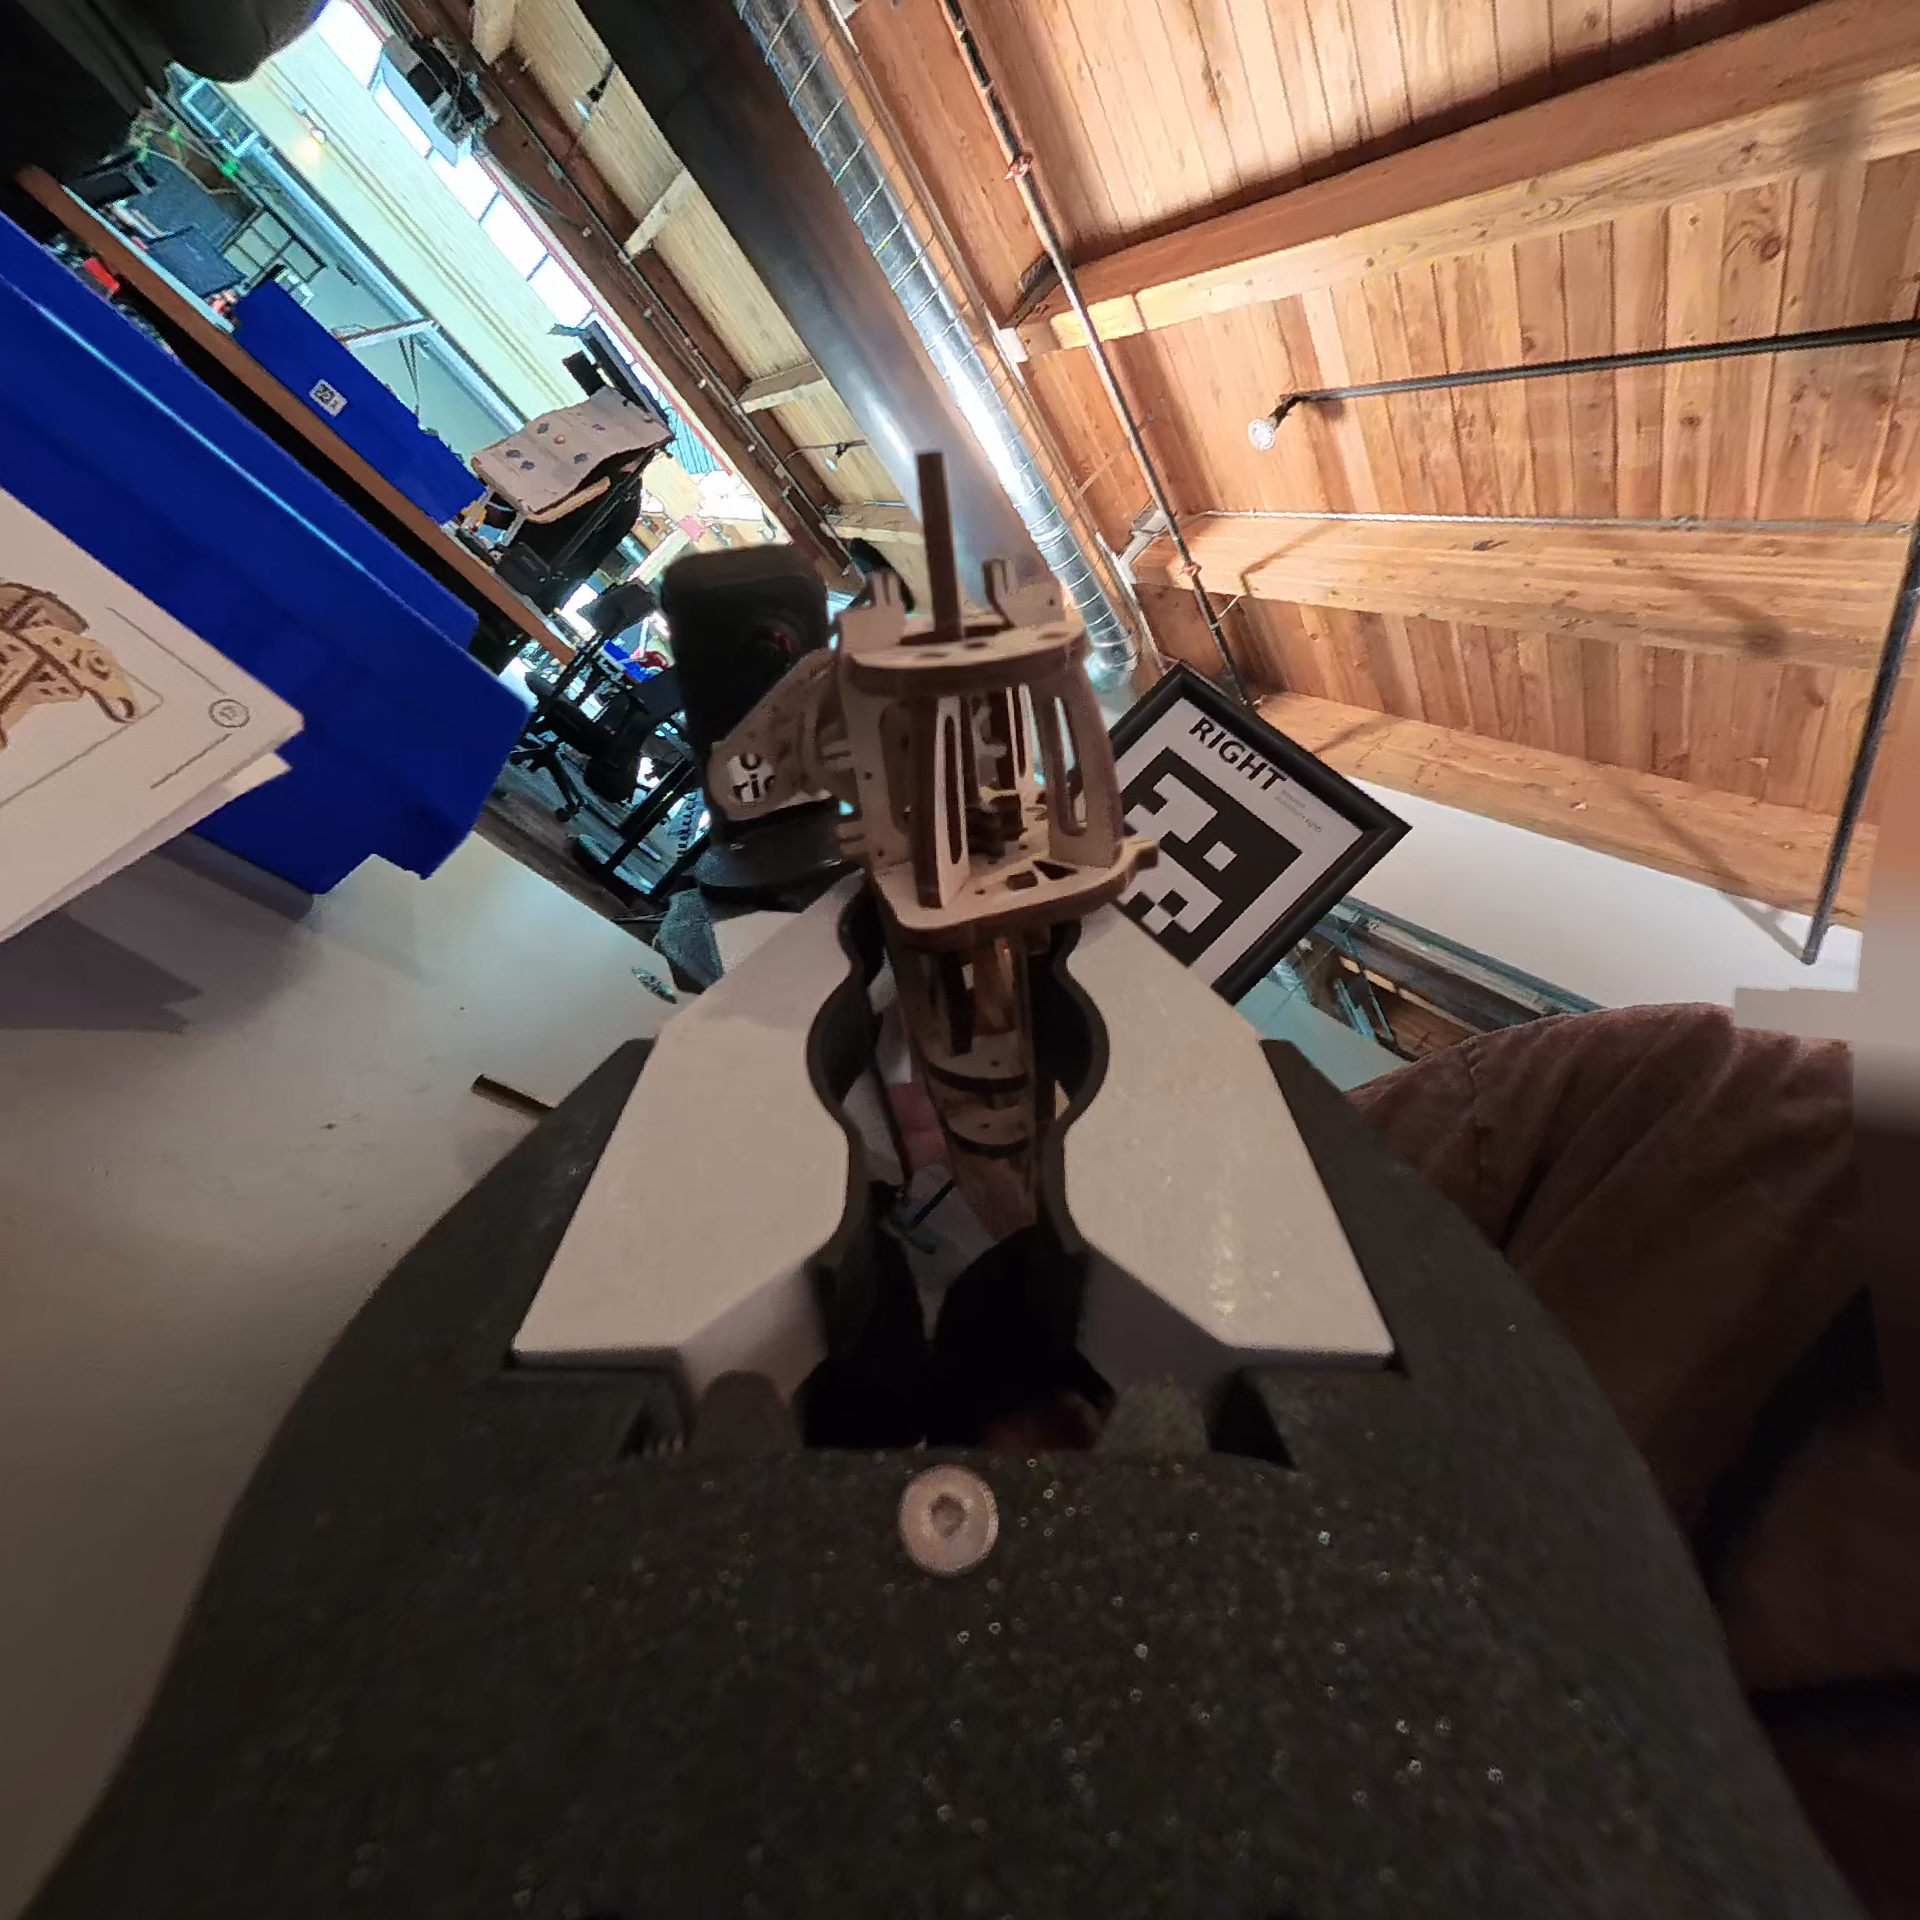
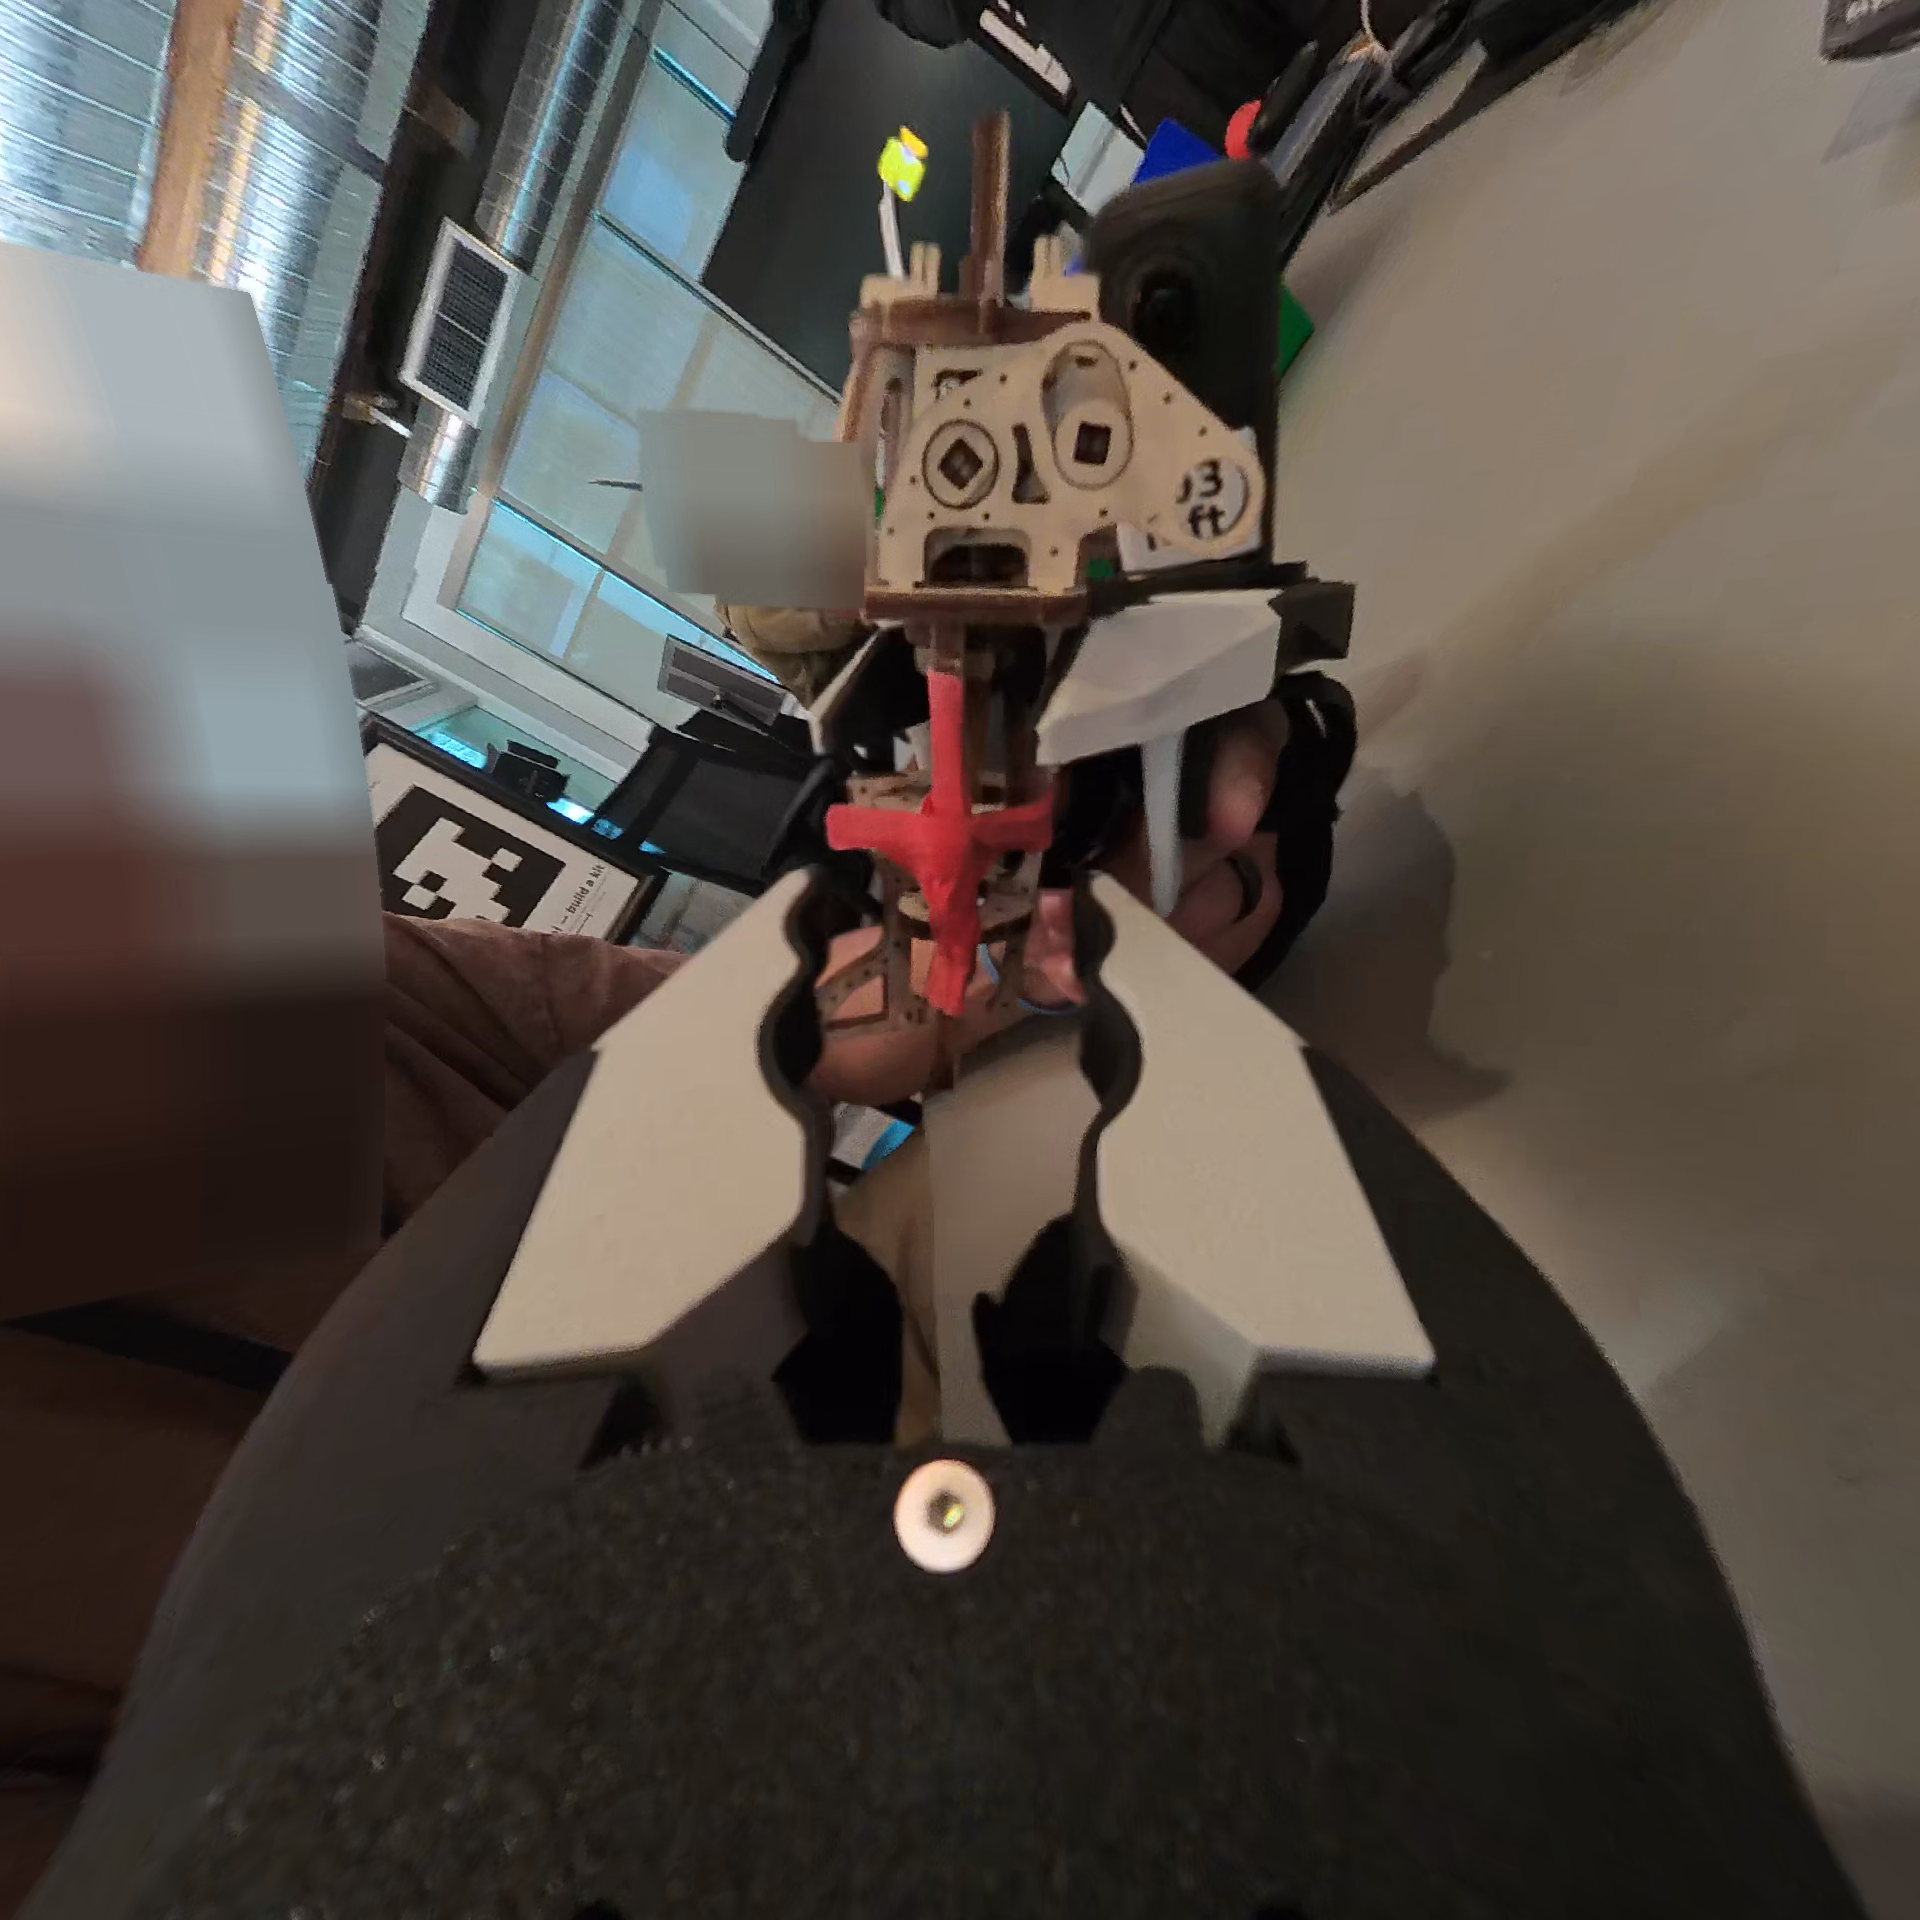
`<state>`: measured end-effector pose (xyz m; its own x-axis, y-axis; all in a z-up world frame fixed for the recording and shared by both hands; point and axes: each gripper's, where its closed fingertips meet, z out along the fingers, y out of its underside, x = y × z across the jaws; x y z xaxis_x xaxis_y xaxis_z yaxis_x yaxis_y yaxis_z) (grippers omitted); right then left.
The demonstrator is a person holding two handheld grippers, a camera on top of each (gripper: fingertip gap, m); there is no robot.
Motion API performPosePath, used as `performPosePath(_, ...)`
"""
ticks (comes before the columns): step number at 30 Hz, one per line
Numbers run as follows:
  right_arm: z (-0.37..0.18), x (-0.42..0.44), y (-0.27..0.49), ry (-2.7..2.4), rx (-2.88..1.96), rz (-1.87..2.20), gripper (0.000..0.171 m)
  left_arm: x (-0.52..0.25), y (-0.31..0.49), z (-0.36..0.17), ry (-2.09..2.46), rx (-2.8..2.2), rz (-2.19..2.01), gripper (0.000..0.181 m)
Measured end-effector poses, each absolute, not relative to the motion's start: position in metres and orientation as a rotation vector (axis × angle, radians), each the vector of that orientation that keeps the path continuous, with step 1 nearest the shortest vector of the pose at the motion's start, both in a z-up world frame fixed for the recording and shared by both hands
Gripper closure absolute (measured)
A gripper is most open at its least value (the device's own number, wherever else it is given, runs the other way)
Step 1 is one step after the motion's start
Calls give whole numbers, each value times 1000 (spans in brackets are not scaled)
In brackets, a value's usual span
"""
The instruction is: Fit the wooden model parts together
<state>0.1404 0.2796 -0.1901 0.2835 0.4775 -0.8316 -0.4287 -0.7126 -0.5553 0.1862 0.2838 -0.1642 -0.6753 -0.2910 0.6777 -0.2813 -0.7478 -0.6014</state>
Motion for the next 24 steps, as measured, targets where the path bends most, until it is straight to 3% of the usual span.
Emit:
performPosePath(8, -191, 145, 282, -31, -1798, 1520, 124, 186, 282, -165, 1127, -1266, -2655, 155)
performPosePath(14, -195, 146, 286, -61, -1833, 1433, 137, 190, 283, -170, 1128, -1314, -2612, 155)
performPosePath(24, -202, 143, 285, -115, -1897, 1357, 142, 192, 277, -172, 1159, -1322, -2582, 155)
